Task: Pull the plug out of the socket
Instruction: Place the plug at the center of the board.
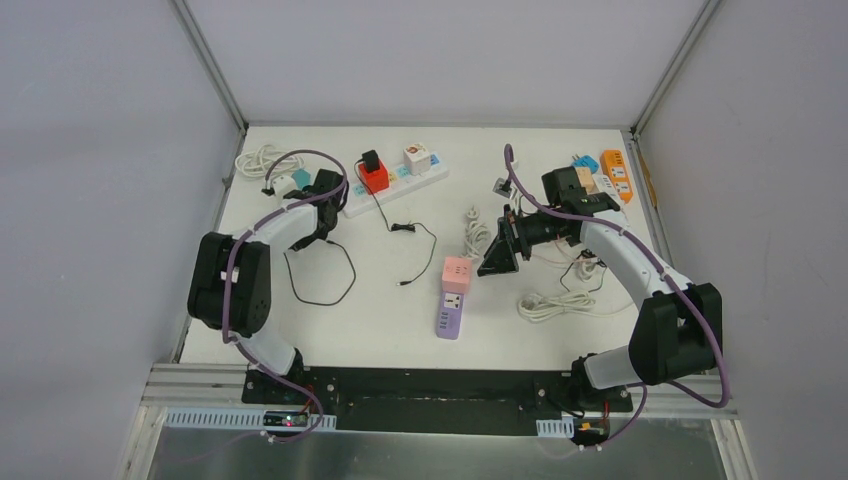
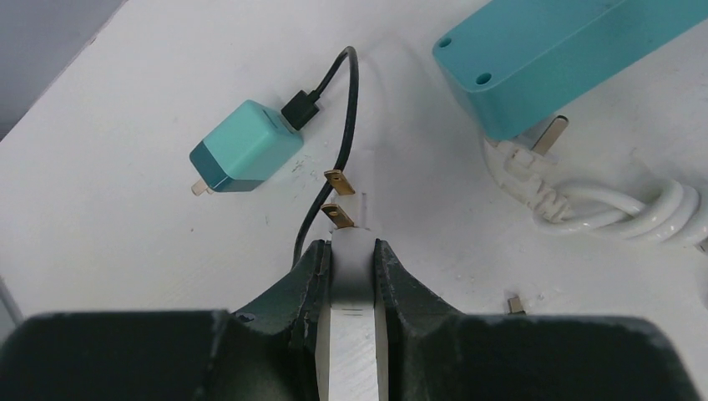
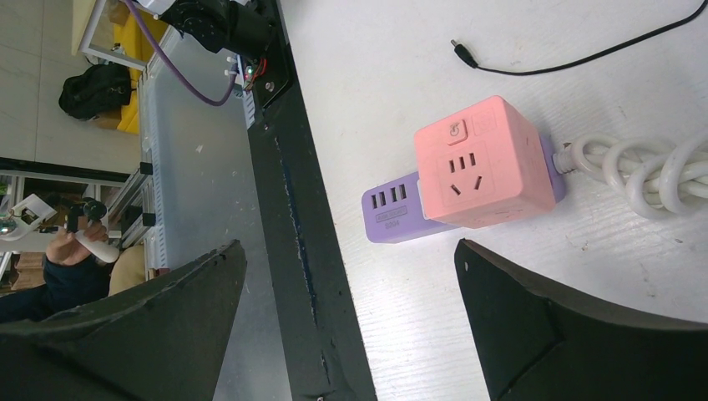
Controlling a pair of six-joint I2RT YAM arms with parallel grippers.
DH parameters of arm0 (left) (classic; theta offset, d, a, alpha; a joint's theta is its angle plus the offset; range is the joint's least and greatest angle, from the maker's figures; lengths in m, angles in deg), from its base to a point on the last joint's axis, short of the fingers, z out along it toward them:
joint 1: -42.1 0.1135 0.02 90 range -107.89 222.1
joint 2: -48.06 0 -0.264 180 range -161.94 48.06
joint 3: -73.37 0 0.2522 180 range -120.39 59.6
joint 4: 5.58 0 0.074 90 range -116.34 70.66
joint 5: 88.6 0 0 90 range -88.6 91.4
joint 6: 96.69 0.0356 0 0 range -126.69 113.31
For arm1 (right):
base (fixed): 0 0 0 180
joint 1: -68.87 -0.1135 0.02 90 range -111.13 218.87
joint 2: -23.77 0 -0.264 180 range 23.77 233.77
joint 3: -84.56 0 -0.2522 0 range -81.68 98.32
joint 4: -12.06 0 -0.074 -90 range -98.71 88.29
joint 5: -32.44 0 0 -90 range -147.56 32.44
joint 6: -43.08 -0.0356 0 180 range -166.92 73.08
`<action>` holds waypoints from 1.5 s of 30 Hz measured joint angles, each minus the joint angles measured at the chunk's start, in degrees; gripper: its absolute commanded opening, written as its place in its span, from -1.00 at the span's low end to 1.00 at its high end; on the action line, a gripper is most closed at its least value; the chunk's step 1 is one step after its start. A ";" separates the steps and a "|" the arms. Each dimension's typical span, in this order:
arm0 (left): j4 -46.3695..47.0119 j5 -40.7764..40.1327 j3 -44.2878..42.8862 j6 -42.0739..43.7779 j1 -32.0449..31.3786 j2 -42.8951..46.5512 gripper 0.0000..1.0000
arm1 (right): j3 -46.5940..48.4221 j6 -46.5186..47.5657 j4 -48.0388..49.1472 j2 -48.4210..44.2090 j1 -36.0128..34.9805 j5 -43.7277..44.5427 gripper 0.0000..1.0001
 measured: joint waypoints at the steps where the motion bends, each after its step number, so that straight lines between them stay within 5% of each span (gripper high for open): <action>1: -1.25 -0.26 -0.83 -0.66 0.11 -0.72 -0.65 | 0.00 0.07 0.00 0.00 0.02 0.00 1.00; 10: -15.06 -2.99 -7.98 -9.86 0.87 -7.23 -0.03 | 0.02 0.33 -0.20 0.00 0.09 0.00 0.99; 19: -18.93 -3.89 -7.82 -13.25 0.87 -6.99 0.24 | 0.17 0.55 -0.74 -0.42 0.09 0.02 1.00; 28: -13.03 -0.26 0.46 -10.23 0.68 6.23 0.95 | 0.35 0.98 -1.31 -0.68 0.09 0.02 0.99; 35: -4.39 5.90 6.99 -5.46 -0.85 21.29 0.98 | 0.50 1.66 -1.77 -0.68 0.11 0.07 1.00; 45: 0.59 13.03 7.74 1.09 -7.17 22.88 0.98 | 1.20 3.28 -3.08 -0.70 0.11 0.35 1.00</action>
